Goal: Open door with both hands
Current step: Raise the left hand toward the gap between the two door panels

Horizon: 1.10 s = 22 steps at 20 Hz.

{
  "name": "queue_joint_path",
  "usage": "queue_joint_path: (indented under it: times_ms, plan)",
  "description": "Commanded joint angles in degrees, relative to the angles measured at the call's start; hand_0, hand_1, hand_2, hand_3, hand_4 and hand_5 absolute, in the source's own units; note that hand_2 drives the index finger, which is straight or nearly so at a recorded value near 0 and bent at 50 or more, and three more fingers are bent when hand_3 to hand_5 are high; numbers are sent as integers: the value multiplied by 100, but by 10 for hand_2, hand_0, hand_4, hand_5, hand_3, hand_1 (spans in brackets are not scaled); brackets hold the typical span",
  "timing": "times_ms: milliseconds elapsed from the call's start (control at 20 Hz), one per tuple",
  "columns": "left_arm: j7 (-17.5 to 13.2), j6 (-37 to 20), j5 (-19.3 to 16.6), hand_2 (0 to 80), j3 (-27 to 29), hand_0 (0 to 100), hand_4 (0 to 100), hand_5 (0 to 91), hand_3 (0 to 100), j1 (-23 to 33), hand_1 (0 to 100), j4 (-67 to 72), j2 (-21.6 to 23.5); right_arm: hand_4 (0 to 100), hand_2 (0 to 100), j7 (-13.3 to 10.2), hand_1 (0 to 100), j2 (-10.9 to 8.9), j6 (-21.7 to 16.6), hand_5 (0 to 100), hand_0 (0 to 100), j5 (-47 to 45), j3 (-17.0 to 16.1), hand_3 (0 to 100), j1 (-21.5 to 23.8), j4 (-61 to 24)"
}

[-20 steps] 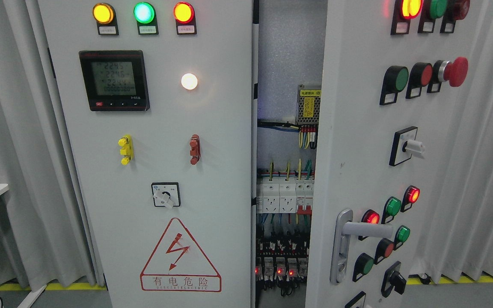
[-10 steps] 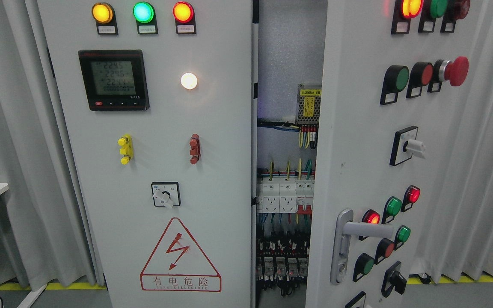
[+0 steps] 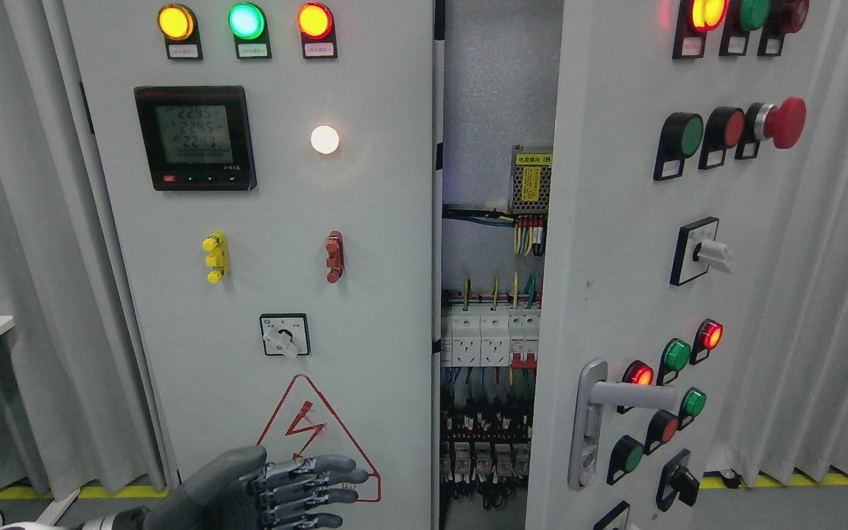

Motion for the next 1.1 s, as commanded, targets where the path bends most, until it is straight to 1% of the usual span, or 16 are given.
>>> queue_joint_path:
  times_ms: [0,100,200,300,451,651,901,1051]
  plan:
    - [27,317,316,27,-7,296,38,0,27,-1201,0,814,-214,0,0,-2,0,0,-2,0,219,0,0,0,-193,0]
    - [202,283,571,27,-497,296,38,0,27,-1683,0,1235,-162,0,0,-2,0,0,-2,0,219,0,0,0,-193,0]
    - [308,239,712,27,-841,296,38,0,27,-2062,0,1622,-170,0,0,-2,0,0,-2,0,218,0,0,0,-193,0]
    - [317,212,809,27,-912,296,38,0,27,-2265,0,1826,-231,0,0,-2,0,0,-2,0,219,0,0,0,-193,0]
    - [308,160,975,27,-1465,295,38,0,27,-2616,0,2063,-223,0,0,-2,0,0,-2,0,219,0,0,0,-193,0]
    - [308,-244,1625,27,-2106,295,38,0,27,-3310,0,2589,-135,0,0,-2,0,0,-2,0,219,0,0,0,-193,0]
    - [317,-727,1889,27,-3073,295,38,0,27,-3777,0,3039,-135,0,0,-2,0,0,-2,0,218,0,0,0,-193,0]
    - [326,-1044,2337,27,-3723,295,38,0,27,-4128,0,3284,-109,0,0,-2,0,0,-2,0,218,0,0,0,-193,0]
